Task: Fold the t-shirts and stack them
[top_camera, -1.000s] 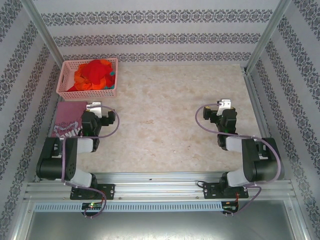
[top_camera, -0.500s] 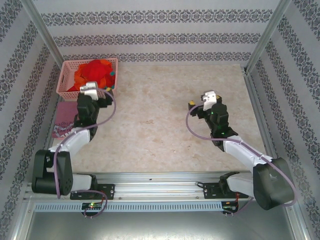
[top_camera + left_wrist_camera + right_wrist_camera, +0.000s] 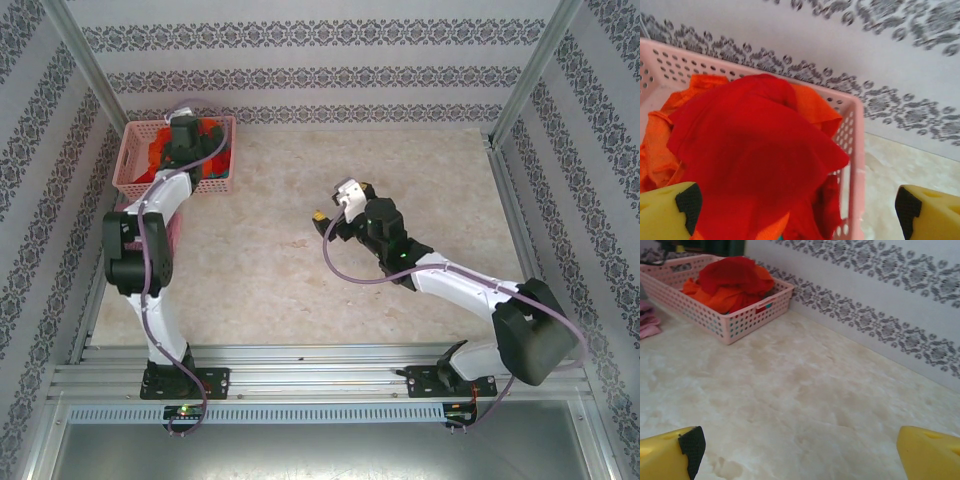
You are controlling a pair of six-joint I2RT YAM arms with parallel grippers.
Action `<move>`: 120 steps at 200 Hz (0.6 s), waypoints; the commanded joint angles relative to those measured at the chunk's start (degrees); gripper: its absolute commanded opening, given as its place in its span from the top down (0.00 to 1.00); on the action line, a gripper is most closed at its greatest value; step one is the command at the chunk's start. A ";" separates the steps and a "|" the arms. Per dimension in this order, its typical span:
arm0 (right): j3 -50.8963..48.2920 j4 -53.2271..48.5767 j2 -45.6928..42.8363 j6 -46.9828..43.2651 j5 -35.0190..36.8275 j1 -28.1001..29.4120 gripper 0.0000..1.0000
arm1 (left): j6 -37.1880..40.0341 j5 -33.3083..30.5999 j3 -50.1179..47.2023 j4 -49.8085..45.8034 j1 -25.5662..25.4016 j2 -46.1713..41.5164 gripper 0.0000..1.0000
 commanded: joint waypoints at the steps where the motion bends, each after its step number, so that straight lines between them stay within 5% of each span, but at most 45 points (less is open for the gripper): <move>1: 2.11 -0.19 1.50 -0.36 -0.94 0.89 0.02 | -3.62 -1.95 8.80 -12.51 1.47 5.40 0.00; 33: 2.23 -0.23 2.30 0.10 -0.62 1.09 0.02 | -4.98 -1.60 18.44 -19.39 2.57 12.22 0.01; 48: 2.31 -0.58 2.21 0.03 -0.57 1.08 0.02 | -4.59 -1.19 20.85 -19.97 2.65 14.31 0.09; 67: 2.31 -0.72 1.94 0.04 -0.40 1.06 0.02 | -4.50 0.10 23.00 -20.44 2.94 16.24 0.36; 95: 2.15 -0.88 1.55 0.24 -0.21 1.13 0.02 | -4.59 1.71 24.76 -21.34 2.99 15.79 0.96; 120: 1.94 -0.81 1.53 0.87 -0.29 1.10 0.02 | -3.75 0.82 23.22 -19.51 2.70 11.11 1.00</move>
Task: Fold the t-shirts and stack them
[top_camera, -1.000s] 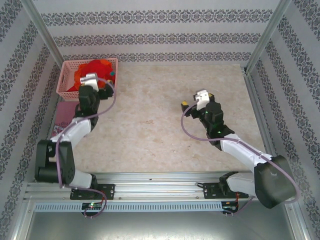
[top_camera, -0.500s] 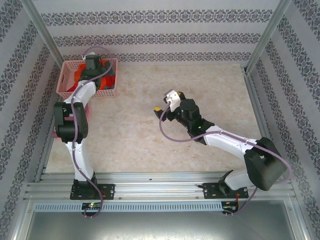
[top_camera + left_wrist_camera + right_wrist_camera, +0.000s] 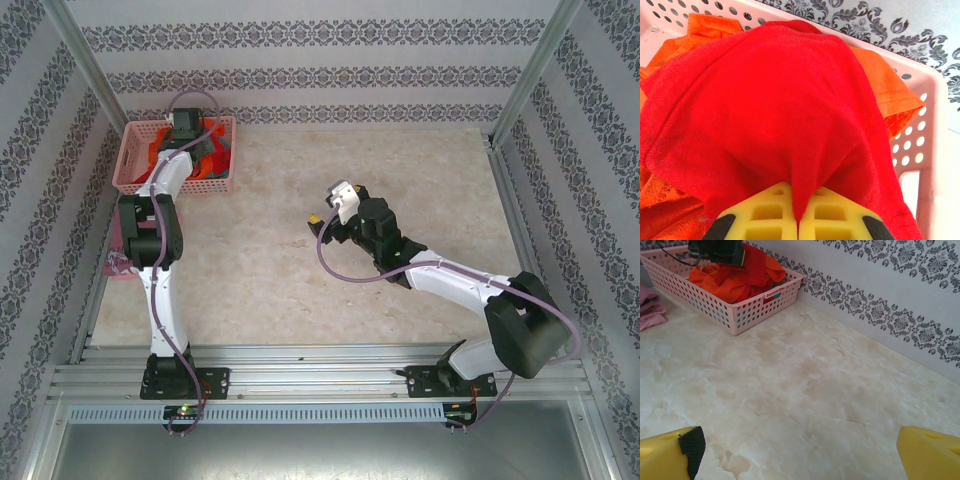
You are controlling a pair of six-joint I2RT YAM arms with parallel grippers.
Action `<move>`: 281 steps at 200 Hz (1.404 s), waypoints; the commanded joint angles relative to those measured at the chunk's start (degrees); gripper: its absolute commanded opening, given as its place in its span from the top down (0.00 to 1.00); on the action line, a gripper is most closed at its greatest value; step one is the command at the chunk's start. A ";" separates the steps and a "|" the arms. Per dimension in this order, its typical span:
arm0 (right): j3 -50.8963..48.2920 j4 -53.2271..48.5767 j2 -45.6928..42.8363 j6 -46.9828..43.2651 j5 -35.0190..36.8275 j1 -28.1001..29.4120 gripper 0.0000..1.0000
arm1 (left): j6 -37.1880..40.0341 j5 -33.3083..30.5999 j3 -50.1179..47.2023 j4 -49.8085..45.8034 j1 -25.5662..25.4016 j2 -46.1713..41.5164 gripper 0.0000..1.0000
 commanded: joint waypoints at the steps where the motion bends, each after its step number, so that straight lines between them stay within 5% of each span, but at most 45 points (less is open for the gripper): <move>1: 1.25 -0.02 -0.48 0.96 0.05 0.31 0.02 | 0.34 0.03 0.79 -0.49 0.17 -5.39 1.00; 48: 1.59 1.08 0.78 2.84 -1.39 0.38 0.02 | 2.98 -0.18 1.42 1.03 -0.68 -15.20 1.00; 131: 0.91 2.79 0.80 5.58 -2.03 0.61 0.02 | 5.85 8.39 4.93 1.84 -5.08 -27.97 1.00; 210: 0.85 4.02 1.55 8.93 -4.19 0.65 0.02 | 4.27 19.83 27.74 -8.71 -10.70 -22.03 1.00; 281: -0.29 6.15 0.00 10.01 -5.60 0.54 0.02 | 0.85 35.14 18.79 -5.75 -21.71 -26.46 1.00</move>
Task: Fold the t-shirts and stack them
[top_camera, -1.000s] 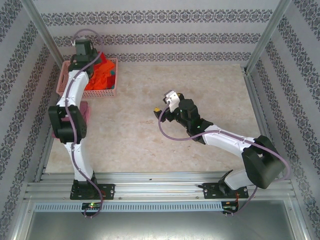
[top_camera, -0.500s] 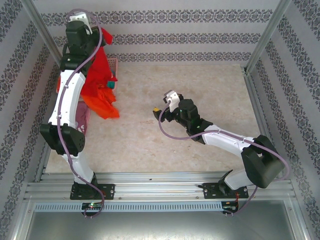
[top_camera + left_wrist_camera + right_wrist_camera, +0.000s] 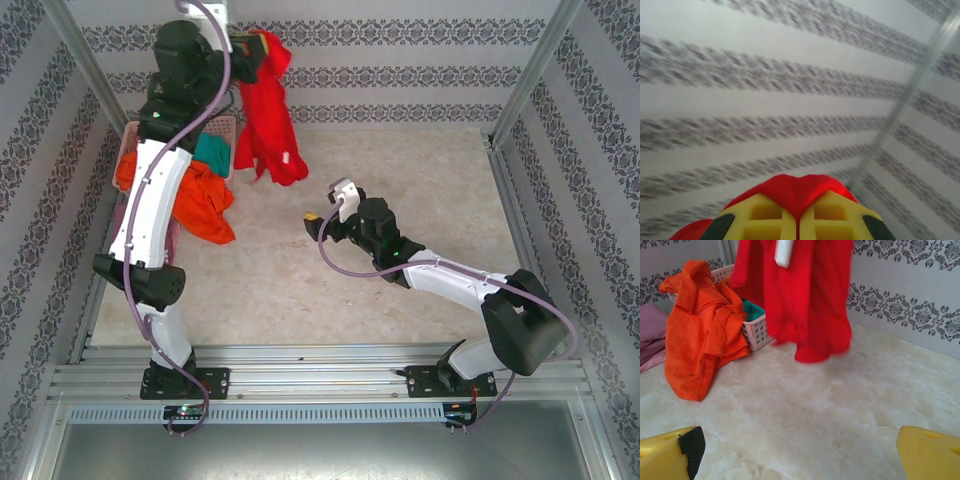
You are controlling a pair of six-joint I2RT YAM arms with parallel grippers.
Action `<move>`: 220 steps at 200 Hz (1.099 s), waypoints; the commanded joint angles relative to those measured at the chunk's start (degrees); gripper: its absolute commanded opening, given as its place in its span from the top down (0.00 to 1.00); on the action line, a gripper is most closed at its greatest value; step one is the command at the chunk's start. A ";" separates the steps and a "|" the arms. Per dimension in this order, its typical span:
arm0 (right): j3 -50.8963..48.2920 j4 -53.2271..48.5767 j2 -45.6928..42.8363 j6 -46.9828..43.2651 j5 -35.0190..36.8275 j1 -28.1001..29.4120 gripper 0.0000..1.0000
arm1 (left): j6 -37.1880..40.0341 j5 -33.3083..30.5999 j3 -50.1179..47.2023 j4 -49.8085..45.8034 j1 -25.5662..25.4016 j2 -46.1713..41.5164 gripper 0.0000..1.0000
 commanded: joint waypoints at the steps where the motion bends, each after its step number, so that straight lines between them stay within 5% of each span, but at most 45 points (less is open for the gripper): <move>1: -0.30 3.17 -1.03 1.15 -2.17 0.54 0.02 | -3.29 8.96 -6.00 2.61 -2.31 -3.44 1.00; 9: -0.49 3.78 -1.24 1.20 -2.98 0.56 0.02 | -4.40 10.77 -10.52 4.85 -2.72 -4.70 1.00; 18: -0.73 4.39 -1.36 1.18 -4.02 0.54 0.02 | -5.39 11.78 -16.72 7.88 -3.01 -6.73 0.83; 23: -0.92 4.76 -1.49 1.05 -4.99 0.58 0.02 | -5.59 11.70 -20.52 9.80 -2.99 -7.95 0.67; 34: -1.24 5.55 -1.62 0.83 -6.92 0.58 0.02 | -5.24 8.31 -28.41 12.81 -2.95 -10.87 0.11; 39: -1.28 5.77 -1.60 0.80 -7.65 0.55 0.02 | -4.72 6.14 -31.83 13.51 -2.85 -12.17 0.00; 83: -0.29 5.58 -0.04 0.58 -12.18 0.57 0.02 | -1.75 -15.68 -56.77 14.61 0.84 -23.92 0.00; 118: 1.73 6.88 3.54 1.27 -12.49 0.58 0.02 | -6.78 -30.12 -76.48 19.19 10.04 -27.19 0.00; 161: 4.50 7.84 7.09 3.04 -14.73 0.62 0.02 | -13.83 -27.20 -84.29 25.42 20.07 -19.51 0.00; 220: 4.28 7.34 6.76 3.18 -14.16 0.81 0.02 | -18.95 -18.43 -79.40 30.76 21.12 -5.84 0.00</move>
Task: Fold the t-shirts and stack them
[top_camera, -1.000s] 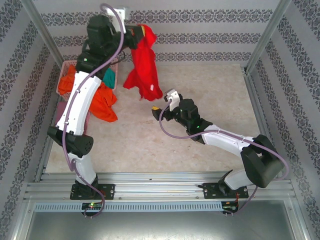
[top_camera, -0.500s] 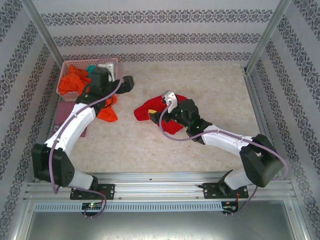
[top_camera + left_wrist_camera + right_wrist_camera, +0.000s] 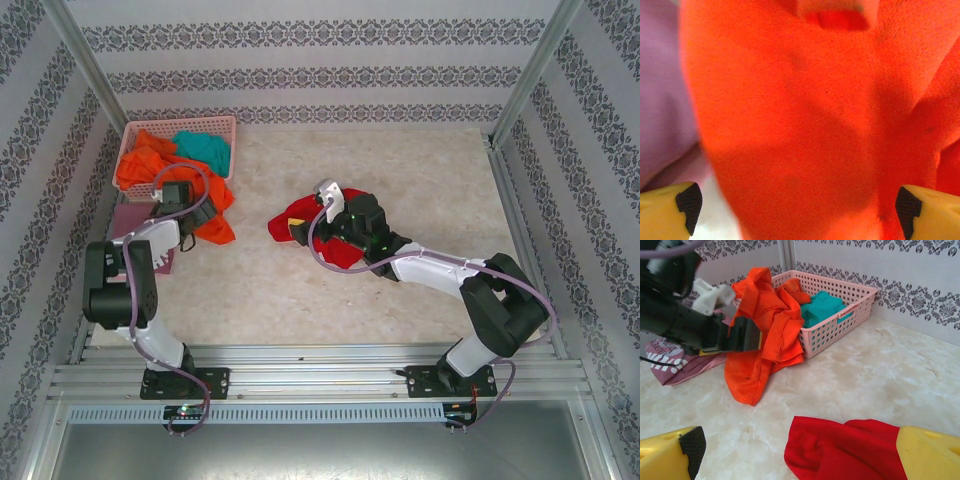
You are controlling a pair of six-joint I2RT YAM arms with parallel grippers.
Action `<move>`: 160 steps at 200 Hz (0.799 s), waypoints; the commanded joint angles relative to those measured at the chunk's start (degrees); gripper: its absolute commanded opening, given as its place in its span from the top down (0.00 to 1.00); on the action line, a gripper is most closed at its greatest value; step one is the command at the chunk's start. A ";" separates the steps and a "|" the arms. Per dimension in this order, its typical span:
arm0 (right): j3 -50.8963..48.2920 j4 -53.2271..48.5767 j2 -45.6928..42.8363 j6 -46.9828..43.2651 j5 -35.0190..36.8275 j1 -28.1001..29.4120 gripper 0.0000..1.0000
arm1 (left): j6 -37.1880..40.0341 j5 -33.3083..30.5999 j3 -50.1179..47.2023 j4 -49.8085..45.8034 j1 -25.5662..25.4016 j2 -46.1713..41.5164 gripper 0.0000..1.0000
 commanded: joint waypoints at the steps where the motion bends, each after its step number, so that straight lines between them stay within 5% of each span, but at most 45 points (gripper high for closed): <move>1: 1.14 1.44 -0.45 1.28 -1.00 0.70 0.02 | -4.25 4.50 3.57 5.90 0.22 3.63 0.00; 13: 0.88 1.31 -0.71 1.32 -0.91 0.74 0.02 | -5.34 5.54 4.40 6.88 0.22 5.28 0.11; 27: 0.62 1.11 -1.05 1.26 -0.63 0.81 0.02 | -5.60 6.38 5.37 7.06 0.31 6.12 0.35; 55: 0.40 0.80 -1.59 1.09 -0.36 0.85 0.02 | -6.39 7.01 4.44 10.31 0.31 3.21 1.00; 109: 1.39 0.84 -0.95 1.29 -1.27 0.82 0.02 | -2.38 4.89 14.12 2.76 0.31 -4.79 1.00; 160: 0.84 0.81 -1.32 1.40 -1.60 0.98 0.02 | 2.02 5.59 43.52 -3.47 1.91 9.07 1.00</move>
